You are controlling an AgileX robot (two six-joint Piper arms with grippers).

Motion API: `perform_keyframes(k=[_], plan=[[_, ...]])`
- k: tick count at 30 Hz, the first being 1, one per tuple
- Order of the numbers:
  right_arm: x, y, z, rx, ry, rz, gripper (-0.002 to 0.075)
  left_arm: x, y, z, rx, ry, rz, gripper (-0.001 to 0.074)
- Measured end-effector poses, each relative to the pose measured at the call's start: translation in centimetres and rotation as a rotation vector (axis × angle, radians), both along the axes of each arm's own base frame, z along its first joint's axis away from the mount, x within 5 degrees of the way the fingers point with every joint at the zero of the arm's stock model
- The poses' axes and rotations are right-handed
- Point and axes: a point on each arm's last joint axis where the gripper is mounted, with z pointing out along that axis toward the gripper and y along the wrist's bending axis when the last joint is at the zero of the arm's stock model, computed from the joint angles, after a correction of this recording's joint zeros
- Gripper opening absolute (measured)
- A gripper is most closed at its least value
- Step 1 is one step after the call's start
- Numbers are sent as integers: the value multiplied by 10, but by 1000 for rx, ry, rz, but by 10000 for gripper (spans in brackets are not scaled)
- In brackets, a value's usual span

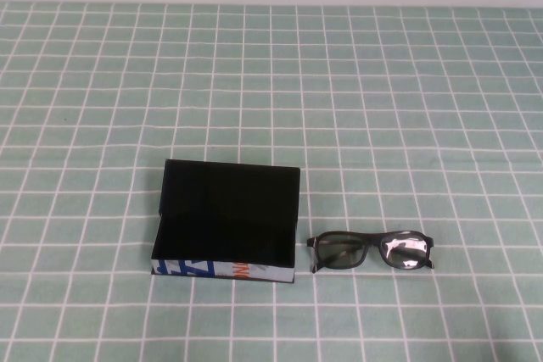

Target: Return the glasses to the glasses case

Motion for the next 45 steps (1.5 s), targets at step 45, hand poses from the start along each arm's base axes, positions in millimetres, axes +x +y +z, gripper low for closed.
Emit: perform_keyframes(k=[45], plan=[[-6,-5,69,18,-790,-50,-11,-3,-3,59,-87,-655,-40,-2]])
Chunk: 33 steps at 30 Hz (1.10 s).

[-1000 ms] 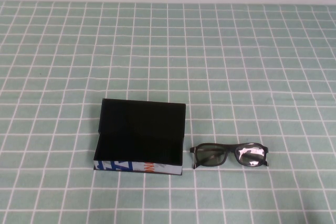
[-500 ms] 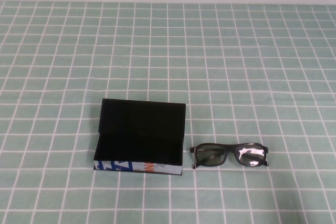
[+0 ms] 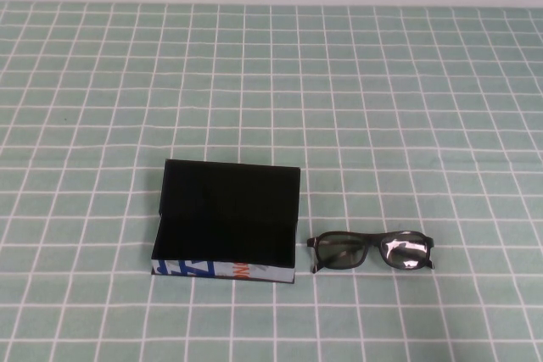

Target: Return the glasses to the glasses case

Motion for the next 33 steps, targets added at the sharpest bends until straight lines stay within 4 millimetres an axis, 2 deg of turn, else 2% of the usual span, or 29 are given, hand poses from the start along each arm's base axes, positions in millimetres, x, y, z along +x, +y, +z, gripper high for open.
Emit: perform_keyframes(k=[5,8,11,15,19,22,25,27,30,33], plan=[[-11,-1,17,29,-214,1,-12,-14,1,23,-143,-266,-75,-2],[-20,-3,37,89,-316,23,-12,-23,4,39,-222,-403,-98,-2],[-35,-6,70,145,-407,42,-12,-32,11,65,-308,-464,-101,-2],[-60,-10,123,272,-470,100,-12,-53,19,113,-371,-554,-103,-2],[-65,-9,170,307,-450,138,-11,-66,19,169,-331,-609,-95,-2],[-53,-5,199,277,-357,148,-12,-62,16,204,-266,-544,-80,-2],[-38,0,224,202,-224,138,-12,-47,13,227,-214,-397,-56,-2],[-23,2,234,164,-101,129,-12,-36,11,236,-189,-279,-41,-2],[10,5,236,136,145,124,-12,-14,6,236,-155,-101,-23,-2],[53,8,216,126,452,121,-12,8,2,227,-124,46,-8,-2]])
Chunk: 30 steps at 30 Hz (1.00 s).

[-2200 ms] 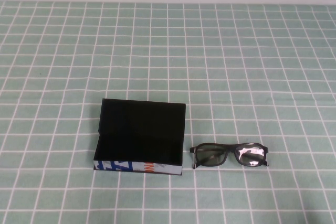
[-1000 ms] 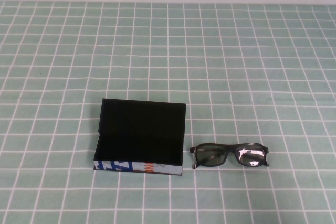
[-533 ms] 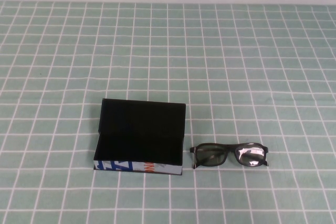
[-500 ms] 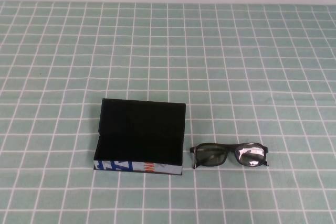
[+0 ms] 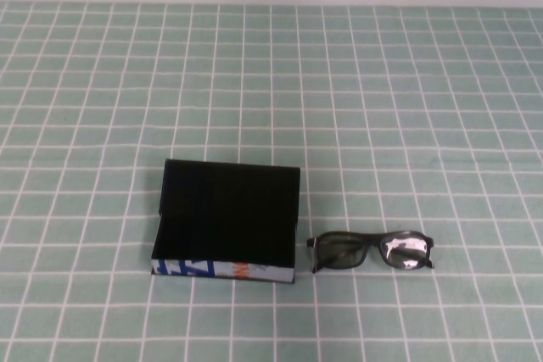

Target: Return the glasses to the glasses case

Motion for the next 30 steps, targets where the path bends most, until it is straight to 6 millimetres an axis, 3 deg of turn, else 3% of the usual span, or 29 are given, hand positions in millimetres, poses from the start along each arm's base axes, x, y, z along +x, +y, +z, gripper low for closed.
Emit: perform_keyframes(k=[4,10,14,19,24,30], plan=[[47,2,-40,-75,355,20,-12,20,-4,-14,29,135,3,-2],[95,6,-83,-97,634,78,-12,42,-9,-43,57,383,-5,-2],[113,16,-97,-146,683,205,-11,57,-14,-66,86,603,-10,-2],[129,43,-115,-302,743,521,-11,75,-21,-86,83,806,-39,-2],[154,71,-115,-462,847,762,-12,89,-28,-102,70,958,-73,-2],[192,104,-123,-796,867,1034,-12,92,-31,-113,175,1054,-111,-2]])
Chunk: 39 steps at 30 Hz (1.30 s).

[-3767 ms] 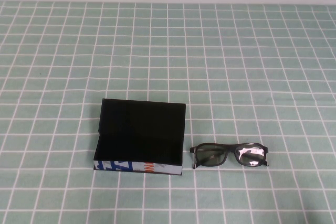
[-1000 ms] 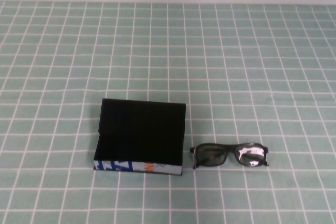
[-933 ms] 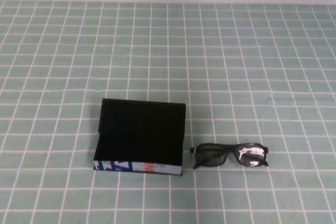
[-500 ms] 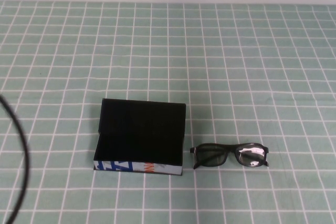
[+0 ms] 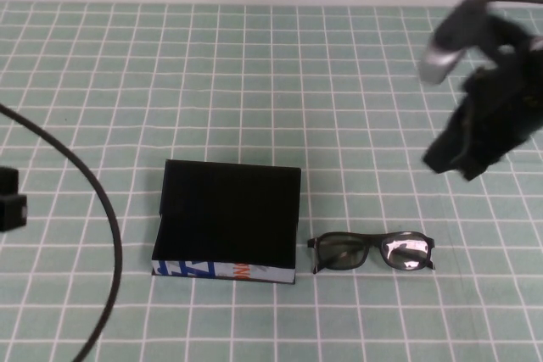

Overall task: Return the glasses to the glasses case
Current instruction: Pick up the glasses from the table

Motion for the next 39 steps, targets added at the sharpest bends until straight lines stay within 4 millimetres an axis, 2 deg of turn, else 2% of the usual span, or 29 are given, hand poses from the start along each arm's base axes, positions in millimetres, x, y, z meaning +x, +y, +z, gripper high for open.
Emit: perform_keyframes(k=[4,8,12,17,19,28,39], plan=[[19,17,-29,-60,12,191,-11,-2,-3,-2,10,25,-47,-2],[31,30,-62,-98,85,265,0,-5,-5,-4,25,47,-105,-2],[33,41,-82,-137,126,313,65,-7,-6,-5,37,66,-129,-2],[37,51,-95,-191,109,333,242,-7,-6,-5,42,68,-134,-2],[40,52,-100,-196,112,331,279,-8,-6,-6,40,70,-135,-2],[48,56,-117,-200,113,318,293,-8,-6,-6,40,71,-135,-2],[50,58,-119,-191,91,338,293,-8,-6,-6,41,76,-136,-2]])
